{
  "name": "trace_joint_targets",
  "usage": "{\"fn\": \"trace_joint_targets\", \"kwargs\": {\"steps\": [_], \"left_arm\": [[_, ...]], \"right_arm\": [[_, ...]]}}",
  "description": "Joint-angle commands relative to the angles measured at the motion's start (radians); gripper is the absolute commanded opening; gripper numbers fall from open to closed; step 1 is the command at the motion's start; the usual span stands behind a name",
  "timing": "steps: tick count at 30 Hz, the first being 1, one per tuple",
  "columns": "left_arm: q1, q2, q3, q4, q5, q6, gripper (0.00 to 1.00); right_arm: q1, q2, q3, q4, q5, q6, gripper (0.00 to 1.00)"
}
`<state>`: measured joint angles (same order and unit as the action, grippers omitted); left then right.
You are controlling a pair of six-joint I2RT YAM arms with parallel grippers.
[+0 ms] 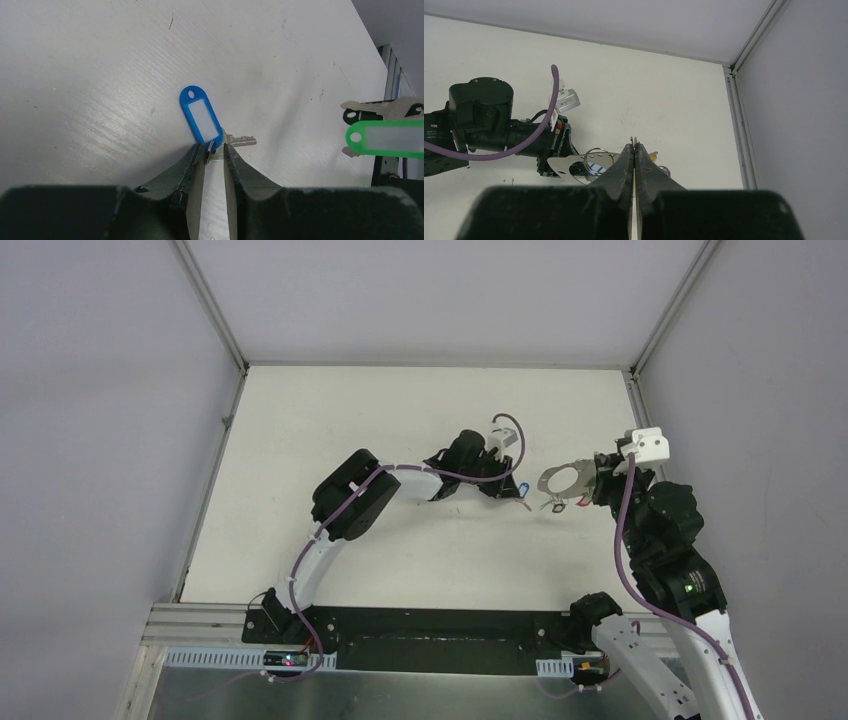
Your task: Put the keys on the keyring
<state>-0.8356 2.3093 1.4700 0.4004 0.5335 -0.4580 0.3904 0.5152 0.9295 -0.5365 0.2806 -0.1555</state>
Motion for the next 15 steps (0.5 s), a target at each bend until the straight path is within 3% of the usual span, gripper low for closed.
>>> {"fn": "trace_joint_targets", "kwargs": {"steps": [1, 6, 15], "left_arm": [[0.002, -0.028, -0.034, -0.034, -0.002, 0.040, 0.18], [0.005, -0.033, -0.034, -0.037, 0.011, 0.054, 0.00], [0.020, -0.221, -0.093, -0.145, -0.023, 0.142, 0.00]], "right_arm": [[-0.002, -0.011, 0.008, 0.068, -0.013, 0.010, 0.00], [-0.003, -0.006, 0.008, 0.072, -0.029, 0.012, 0.00], [-0.002, 0.027, 0.038, 0.054, -0.145, 0.016, 0.00]]}}
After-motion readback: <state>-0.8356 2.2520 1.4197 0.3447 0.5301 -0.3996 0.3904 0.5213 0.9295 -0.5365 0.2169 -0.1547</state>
